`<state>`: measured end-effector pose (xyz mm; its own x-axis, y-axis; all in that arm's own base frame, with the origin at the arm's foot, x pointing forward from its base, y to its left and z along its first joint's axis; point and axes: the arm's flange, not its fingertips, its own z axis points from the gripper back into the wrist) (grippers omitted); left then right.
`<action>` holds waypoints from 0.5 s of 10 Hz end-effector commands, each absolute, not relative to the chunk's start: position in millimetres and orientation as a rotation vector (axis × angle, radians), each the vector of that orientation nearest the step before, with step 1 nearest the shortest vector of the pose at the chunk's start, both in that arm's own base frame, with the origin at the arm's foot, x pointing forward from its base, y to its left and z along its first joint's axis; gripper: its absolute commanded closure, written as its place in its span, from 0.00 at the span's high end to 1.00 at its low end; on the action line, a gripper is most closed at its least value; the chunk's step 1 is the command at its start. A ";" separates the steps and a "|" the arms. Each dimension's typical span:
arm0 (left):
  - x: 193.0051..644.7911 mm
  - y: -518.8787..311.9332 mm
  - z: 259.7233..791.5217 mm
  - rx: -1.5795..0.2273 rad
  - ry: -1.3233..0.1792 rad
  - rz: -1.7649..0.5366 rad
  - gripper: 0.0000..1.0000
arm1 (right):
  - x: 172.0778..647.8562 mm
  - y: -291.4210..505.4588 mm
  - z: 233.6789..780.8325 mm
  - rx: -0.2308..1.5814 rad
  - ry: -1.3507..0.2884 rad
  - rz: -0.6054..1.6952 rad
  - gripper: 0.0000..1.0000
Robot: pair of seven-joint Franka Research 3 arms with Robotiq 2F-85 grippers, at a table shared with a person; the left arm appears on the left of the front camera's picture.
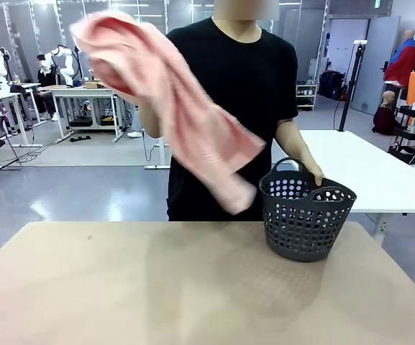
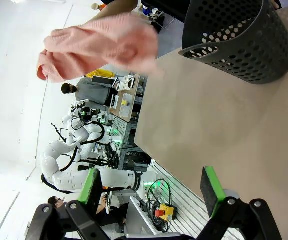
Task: Fold the towel.
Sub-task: Grab the top end of the 100 cm Hotel Towel extended by the human.
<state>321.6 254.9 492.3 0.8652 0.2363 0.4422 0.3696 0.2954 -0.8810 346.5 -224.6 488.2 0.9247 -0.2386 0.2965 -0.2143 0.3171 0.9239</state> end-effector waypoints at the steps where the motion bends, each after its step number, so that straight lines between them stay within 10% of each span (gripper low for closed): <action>1: 320.3 255.8 491.9 -1.296 -0.557 -0.105 1.00 | 346.7 -225.7 488.6 1.271 -0.424 -0.010 1.00; 5: 320.3 255.8 491.9 -1.296 -0.557 -0.105 1.00 | 346.7 -225.7 488.6 1.271 -0.424 -0.010 1.00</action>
<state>321.6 254.9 492.3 0.8652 0.2363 0.4422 0.3696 0.2954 -0.8810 346.5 -224.6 488.2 0.9248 -0.2386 0.2965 -0.2144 0.3171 0.9239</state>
